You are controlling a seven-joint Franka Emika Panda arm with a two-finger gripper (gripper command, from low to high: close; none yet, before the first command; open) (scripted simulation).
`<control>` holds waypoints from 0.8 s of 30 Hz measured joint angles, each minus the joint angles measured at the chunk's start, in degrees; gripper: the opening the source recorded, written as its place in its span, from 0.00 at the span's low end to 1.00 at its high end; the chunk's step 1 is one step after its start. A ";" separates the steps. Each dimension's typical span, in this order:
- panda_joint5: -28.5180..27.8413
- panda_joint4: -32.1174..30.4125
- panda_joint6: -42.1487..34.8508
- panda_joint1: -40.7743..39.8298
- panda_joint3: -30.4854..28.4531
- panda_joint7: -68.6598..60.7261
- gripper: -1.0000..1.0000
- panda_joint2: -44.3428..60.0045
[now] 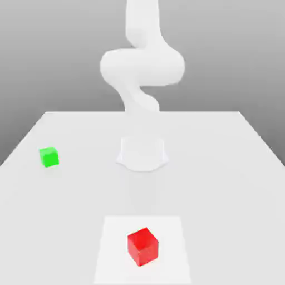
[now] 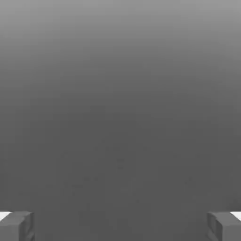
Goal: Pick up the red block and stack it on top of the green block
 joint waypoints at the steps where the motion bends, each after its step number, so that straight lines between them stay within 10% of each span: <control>1: 0.00 -0.85 1.11 -0.98 0.91 2.53 0.50 2.25; 24: -5.18 -16.85 25.87 -9.16 8.42 55.50 0.50 50.09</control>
